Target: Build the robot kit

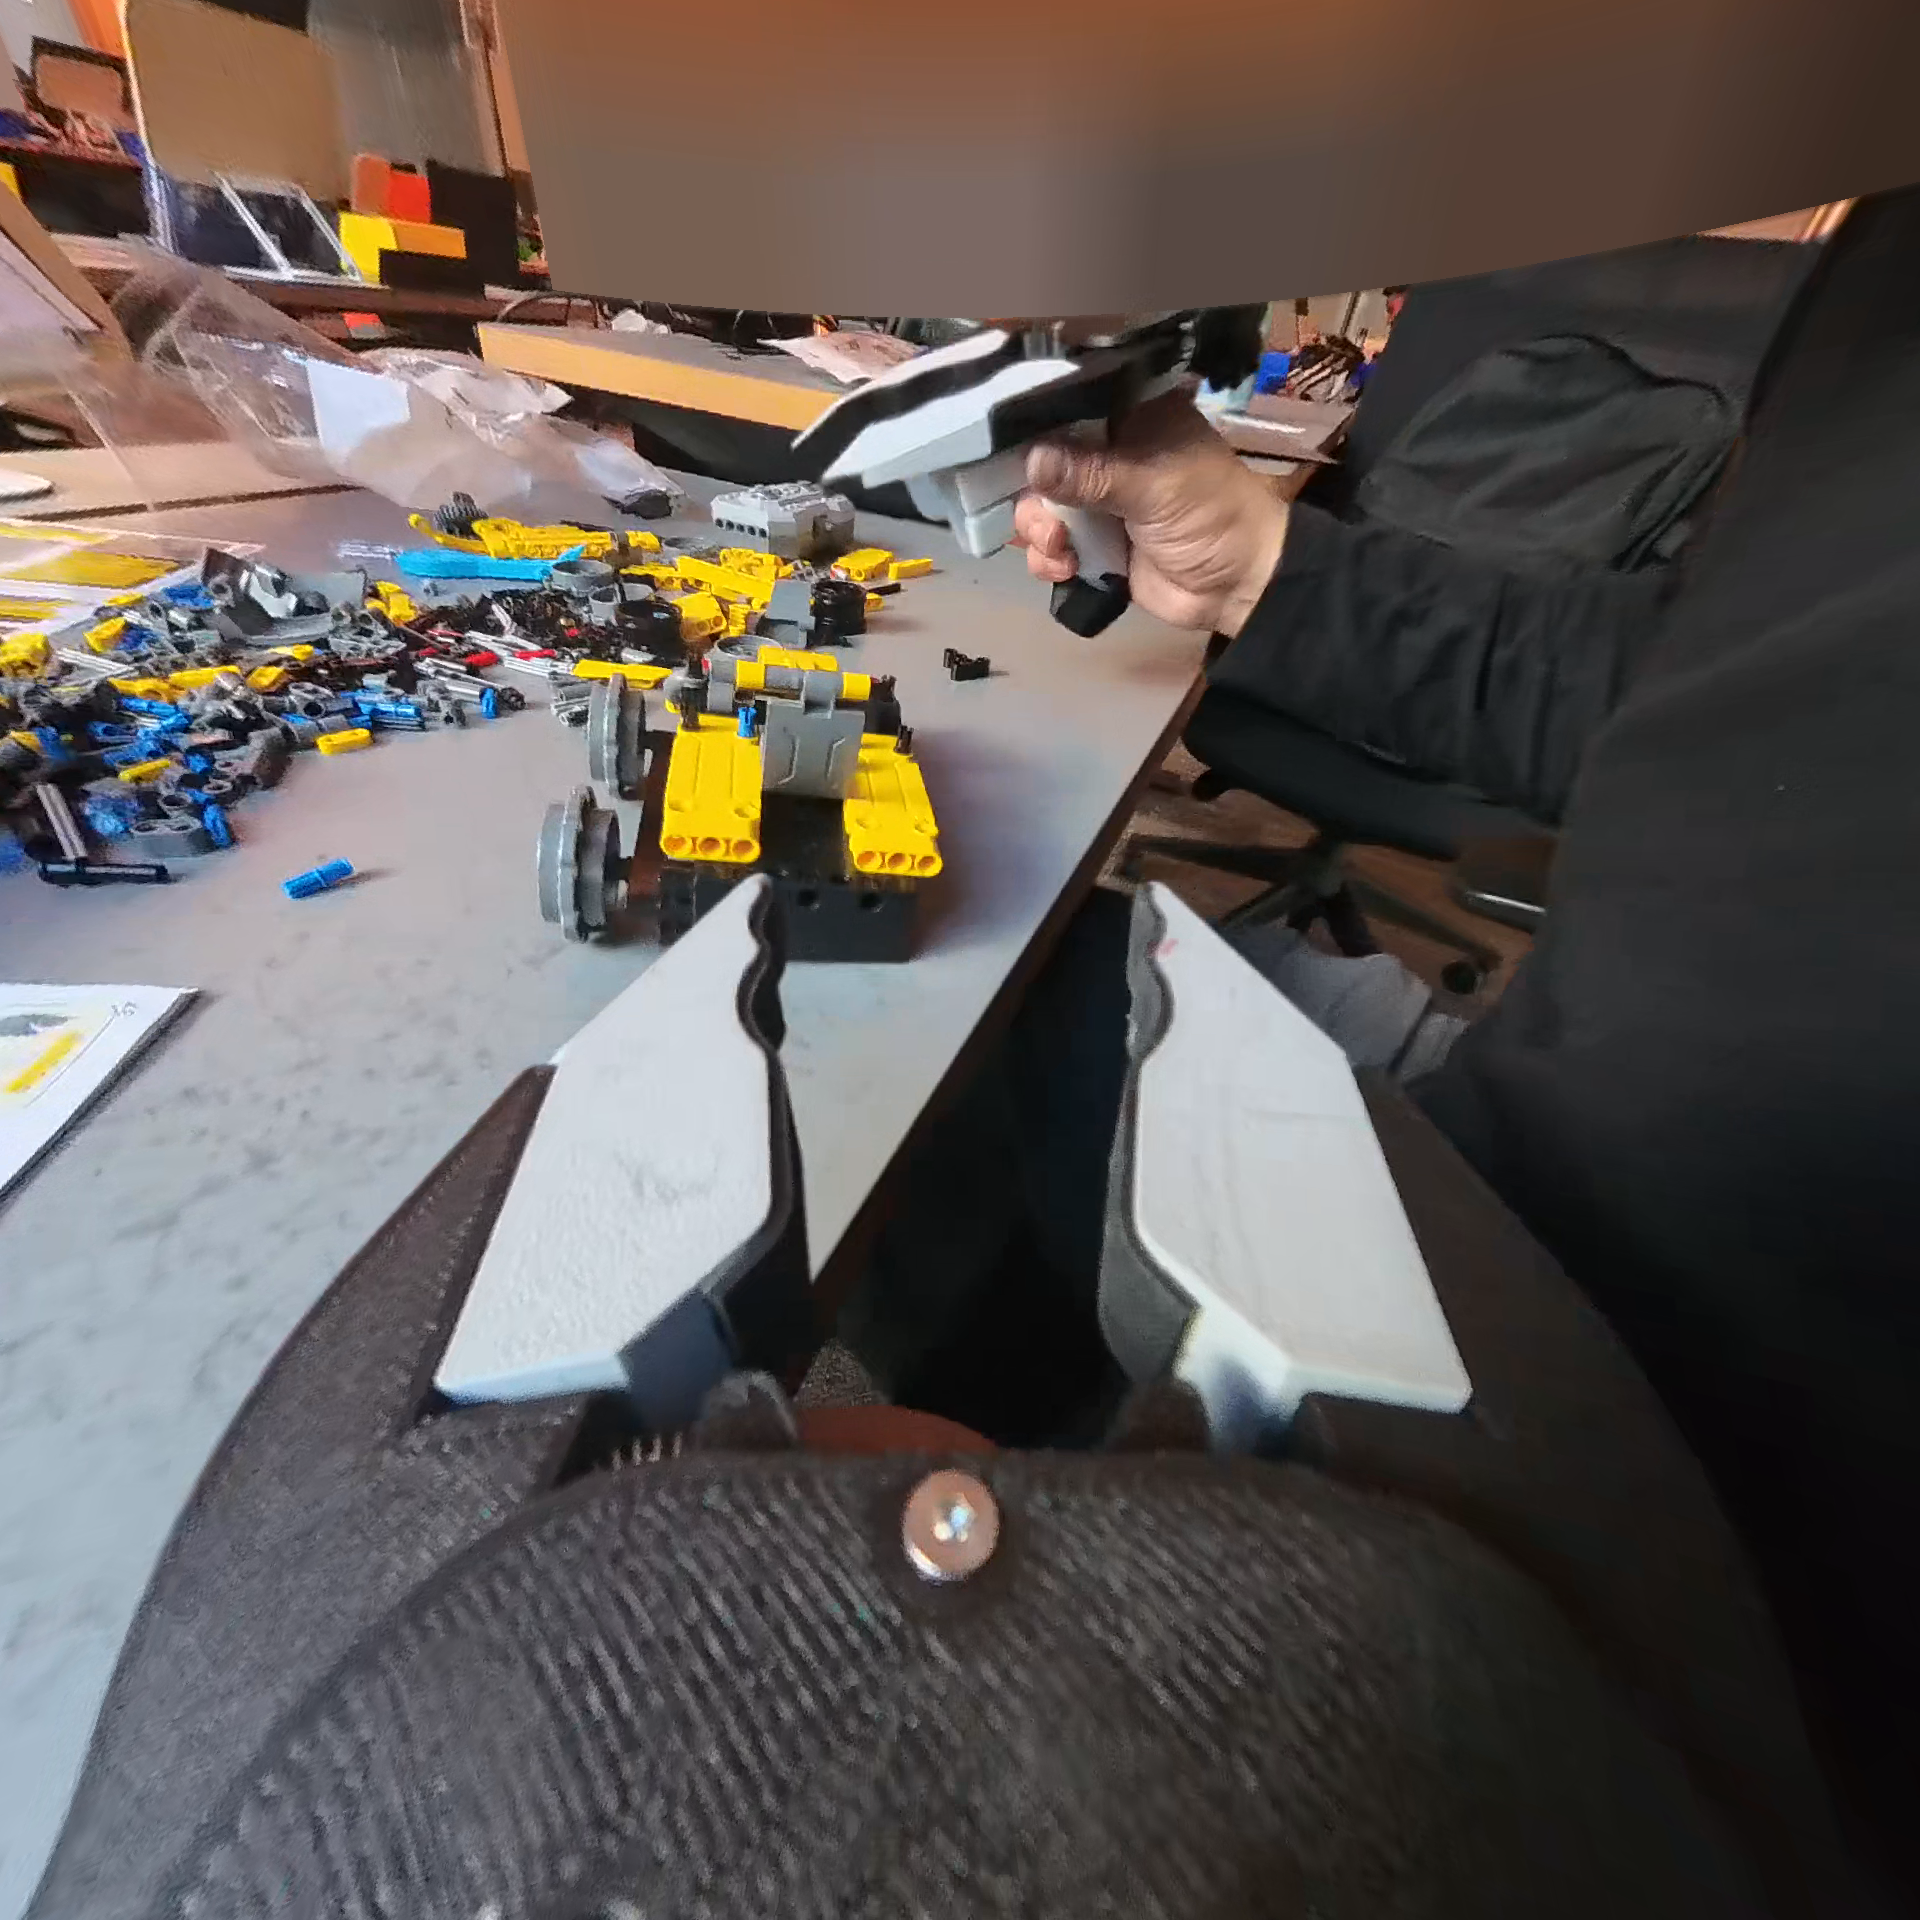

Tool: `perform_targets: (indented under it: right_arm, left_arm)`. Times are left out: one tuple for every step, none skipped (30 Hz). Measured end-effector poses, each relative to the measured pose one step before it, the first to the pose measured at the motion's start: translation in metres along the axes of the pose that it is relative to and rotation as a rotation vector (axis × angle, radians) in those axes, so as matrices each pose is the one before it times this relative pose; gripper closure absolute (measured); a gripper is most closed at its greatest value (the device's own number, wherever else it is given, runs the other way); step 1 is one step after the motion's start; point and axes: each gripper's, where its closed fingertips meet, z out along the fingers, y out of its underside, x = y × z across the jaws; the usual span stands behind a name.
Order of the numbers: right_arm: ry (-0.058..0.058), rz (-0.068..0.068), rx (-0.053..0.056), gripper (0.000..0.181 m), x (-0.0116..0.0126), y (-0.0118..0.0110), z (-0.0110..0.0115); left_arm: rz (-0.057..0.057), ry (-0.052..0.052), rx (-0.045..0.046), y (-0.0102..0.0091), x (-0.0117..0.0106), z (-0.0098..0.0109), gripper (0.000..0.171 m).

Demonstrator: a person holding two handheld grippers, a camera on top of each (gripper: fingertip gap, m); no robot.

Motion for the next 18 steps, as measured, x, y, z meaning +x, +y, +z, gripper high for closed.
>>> perform_targets:
  right_arm:
    - [0.0039,-0.0169,-0.0186,0.145,0.00245,0.00243,0.00362]
    - [0.0131,-0.0242,-0.0168,0.144,0.00357,0.00137,0.00349]
    - [0.0137,-0.0234,-0.0195,0.145,0.00411,0.00102,0.00369]
    - [0.0112,-0.0161,-0.0216,0.148,0.00459,0.00076,0.00399]
    - [0.0070,-0.0105,-0.0161,0.149,0.00469,-0.00027,0.00419]
    - [-0.0002,-0.0081,-0.0072,0.149,0.00426,-0.00173,0.00425]
    - [-0.0069,-0.0050,-0.0034,0.150,0.00369,-0.00224,0.00465]
    - [-0.0088,-0.0014,-0.0064,0.153,0.00389,-0.00214,0.00508]
    - [-0.0071,-0.0014,-0.0104,0.157,0.00421,-0.00198,0.00550]
    - [-0.0059,-0.0044,-0.0131,0.159,0.00404,-0.00203,0.00578]
    - [-0.0063,-0.0051,-0.0184,0.161,0.00374,-0.00113,0.00627]
    - [-0.0077,-0.0002,-0.0237,0.163,0.00281,-0.00007,0.00693]
    - [-0.0157,0.0078,-0.0246,0.164,0.00099,0.00061,0.00758]
    - [-0.0335,0.0143,-0.0262,0.165,-0.00245,0.00132,0.00853]
    - [-0.0470,0.0152,-0.0339,0.168,-0.00488,0.00245,0.00931]
    - [-0.0384,0.0109,-0.0463,0.173,-0.00351,0.00368,0.01010]
    - [-0.0179,0.0091,-0.0565,0.181,0.00009,0.00437,0.01054]
    - [-0.0139,0.0117,-0.0591,0.181,0.00079,0.00364,0.01032]
  left_arm:
    - [0.0000,0.0022,-0.01057,0.00173,-0.00158,0.00330,0.107]
    - [-0.0024,0.0025,-0.01602,0.00348,-0.00174,0.00324,0.106]
    - [-0.0029,-0.0027,-0.02122,0.00322,-0.00226,0.00294,0.106]
    - [-0.0017,-0.0068,-0.00694,0.00110,-0.00260,0.00254,0.104]
    - [0.0016,-0.0029,0.00272,0.00028,-0.00208,0.00180,0.103]
    - [0.0047,-0.0057,-0.00061,0.00076,-0.00273,0.00147,0.103]
    - [-0.0027,-0.0013,-0.00192,0.00005,-0.00169,0.00123,0.103]
    - [-0.0077,0.0192,0.00743,-0.00167,0.00252,0.00062,0.104]
    - [0.0038,0.0079,0.01134,-0.00154,0.00159,0.00048,0.104]
    - [0.0128,-0.0024,-0.00023,0.00034,0.00055,0.00081,0.105]
    - [0.0134,-0.0006,-0.00995,0.00186,0.00104,0.00121,0.105]
    - [0.0097,-0.0039,-0.01363,0.00252,0.00030,0.00129,0.105]
    - [0.0038,-0.0089,-0.01174,0.00203,-0.00079,0.00088,0.105]
    - [-0.0045,-0.0031,-0.00717,0.00140,-0.00054,0.00049,0.104]
    - [-0.0141,0.0056,-0.00382,0.00113,0.00043,0.00016,0.100]
    - [-0.0171,0.0052,0.00318,-0.00044,0.00004,-0.00096,0.098]
    - [-0.0245,-0.0090,0.00412,-0.00090,-0.00254,-0.00222,0.097]
    - [-0.0226,-0.0089,0.00530,-0.00126,-0.00312,-0.00302,0.096]
